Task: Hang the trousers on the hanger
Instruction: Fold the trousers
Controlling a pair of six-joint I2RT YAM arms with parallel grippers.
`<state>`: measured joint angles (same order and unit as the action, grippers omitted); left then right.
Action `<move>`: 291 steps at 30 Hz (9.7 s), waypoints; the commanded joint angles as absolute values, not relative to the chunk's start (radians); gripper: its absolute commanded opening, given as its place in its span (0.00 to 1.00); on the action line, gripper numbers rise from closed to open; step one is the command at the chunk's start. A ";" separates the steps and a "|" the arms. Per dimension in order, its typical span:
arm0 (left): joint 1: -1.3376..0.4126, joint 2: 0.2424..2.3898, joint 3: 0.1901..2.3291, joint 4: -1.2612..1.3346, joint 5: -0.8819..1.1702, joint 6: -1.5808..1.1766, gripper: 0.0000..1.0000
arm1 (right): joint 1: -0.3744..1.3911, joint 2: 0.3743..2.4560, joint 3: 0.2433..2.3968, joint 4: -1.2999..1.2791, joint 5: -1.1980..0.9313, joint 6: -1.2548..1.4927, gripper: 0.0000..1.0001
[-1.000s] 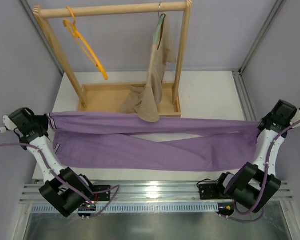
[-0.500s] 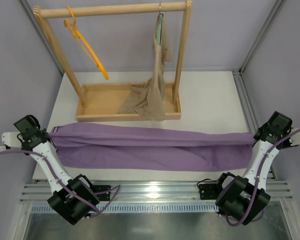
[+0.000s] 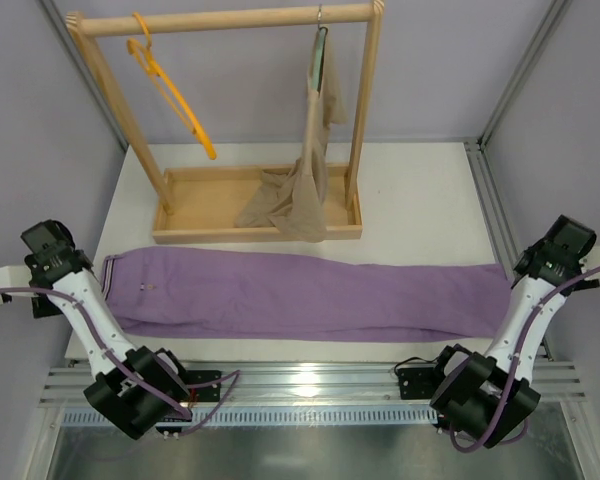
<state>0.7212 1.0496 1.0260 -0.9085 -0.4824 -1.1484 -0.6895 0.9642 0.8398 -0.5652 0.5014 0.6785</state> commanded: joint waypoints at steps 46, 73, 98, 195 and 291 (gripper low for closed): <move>0.709 0.808 0.542 -0.225 0.174 -0.888 0.01 | -0.035 0.983 0.810 -0.525 -0.373 0.426 0.54; 0.450 0.864 0.830 -0.703 -0.173 -0.992 0.60 | -0.110 0.985 0.647 -0.826 0.084 0.906 0.50; 0.094 0.862 0.609 -0.790 0.032 -0.934 0.66 | 0.244 1.157 0.626 -0.939 -0.040 1.045 0.38; -0.466 0.994 0.600 -0.597 -0.092 -0.856 0.67 | 0.276 1.434 0.844 -0.795 0.138 1.292 0.40; -0.368 0.828 0.402 -0.853 -0.262 -1.485 0.01 | 0.279 1.235 0.525 -0.624 0.098 1.026 0.04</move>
<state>-0.3737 0.8185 0.3851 -0.8116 -0.1848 -1.5093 0.2787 1.2434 0.5720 -0.6128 0.0509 1.0359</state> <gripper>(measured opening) 0.006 0.041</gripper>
